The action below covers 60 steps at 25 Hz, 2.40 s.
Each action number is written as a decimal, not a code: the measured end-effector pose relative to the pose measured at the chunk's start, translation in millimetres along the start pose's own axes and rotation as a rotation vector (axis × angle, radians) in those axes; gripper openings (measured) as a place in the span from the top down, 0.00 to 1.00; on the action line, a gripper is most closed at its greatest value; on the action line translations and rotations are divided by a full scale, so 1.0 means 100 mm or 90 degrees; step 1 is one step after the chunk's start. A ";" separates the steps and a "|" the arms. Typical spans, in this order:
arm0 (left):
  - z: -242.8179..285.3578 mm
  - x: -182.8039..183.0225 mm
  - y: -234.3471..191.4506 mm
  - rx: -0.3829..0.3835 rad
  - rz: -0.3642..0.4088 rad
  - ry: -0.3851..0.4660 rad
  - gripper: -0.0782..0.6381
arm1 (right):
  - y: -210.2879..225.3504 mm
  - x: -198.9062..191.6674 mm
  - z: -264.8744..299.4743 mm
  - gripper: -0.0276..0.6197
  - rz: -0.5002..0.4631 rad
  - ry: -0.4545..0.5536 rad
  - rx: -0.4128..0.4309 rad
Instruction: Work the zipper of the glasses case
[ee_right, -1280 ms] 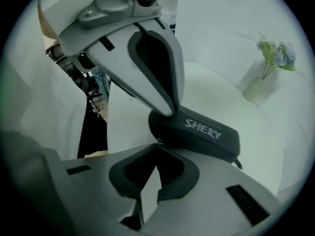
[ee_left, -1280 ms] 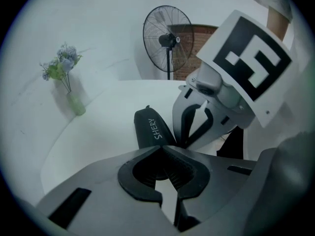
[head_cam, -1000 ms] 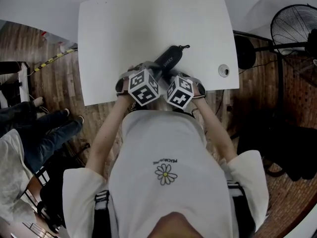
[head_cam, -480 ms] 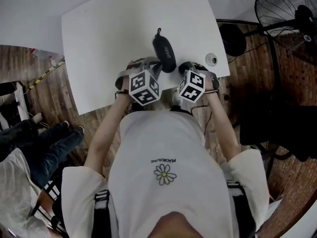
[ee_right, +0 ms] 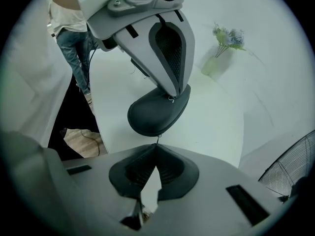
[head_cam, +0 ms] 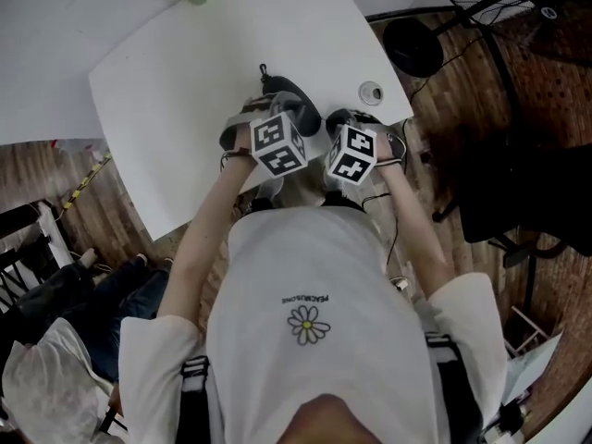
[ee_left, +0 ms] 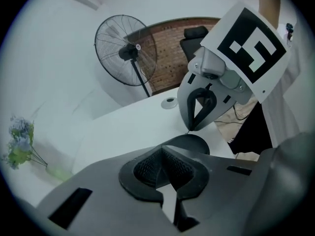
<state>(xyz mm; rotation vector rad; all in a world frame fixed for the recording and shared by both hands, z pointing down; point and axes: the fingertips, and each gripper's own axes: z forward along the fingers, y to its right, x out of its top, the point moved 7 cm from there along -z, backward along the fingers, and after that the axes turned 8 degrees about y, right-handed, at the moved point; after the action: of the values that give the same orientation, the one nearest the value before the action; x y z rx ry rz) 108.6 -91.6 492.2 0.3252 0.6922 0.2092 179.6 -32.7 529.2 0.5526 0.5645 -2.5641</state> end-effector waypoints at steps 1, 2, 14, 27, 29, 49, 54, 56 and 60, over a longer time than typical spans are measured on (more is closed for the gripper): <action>0.00 0.00 0.00 -0.001 -0.001 0.000 0.87 | 0.00 0.00 -0.01 0.95 0.002 0.001 0.001; -0.01 -0.01 0.00 -0.001 0.001 0.002 0.87 | -0.01 0.01 -0.01 0.95 0.002 0.002 0.003; -0.02 -0.06 0.00 -0.012 0.006 0.035 0.87 | -0.37 0.15 -0.06 0.95 0.000 0.017 0.069; -0.04 -0.11 -0.01 -0.012 0.012 0.069 0.87 | -0.56 0.55 0.14 0.95 0.323 0.059 -0.076; -0.04 -0.12 -0.01 -0.013 0.016 0.076 0.87 | -0.57 0.54 0.16 0.95 0.349 0.059 -0.093; -0.14 0.02 -0.04 0.074 -0.124 0.072 0.87 | -0.10 0.04 -0.44 0.90 0.305 0.120 -0.172; -0.49 0.22 -0.31 0.205 -0.206 0.139 0.87 | 0.47 0.15 -0.69 0.90 0.267 0.183 -0.235; -0.70 0.26 -0.46 0.280 -0.258 0.167 0.87 | 0.66 0.25 -0.79 0.90 0.249 0.218 -0.250; -1.24 0.31 -0.62 0.438 -0.361 0.257 0.87 | 0.92 0.49 -0.96 0.90 0.204 0.282 -0.280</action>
<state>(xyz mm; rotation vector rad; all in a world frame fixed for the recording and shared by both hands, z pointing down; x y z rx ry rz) 55.6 -112.4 362.4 0.7345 1.2208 -0.5345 212.9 -79.0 399.6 0.9632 1.0597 -1.9366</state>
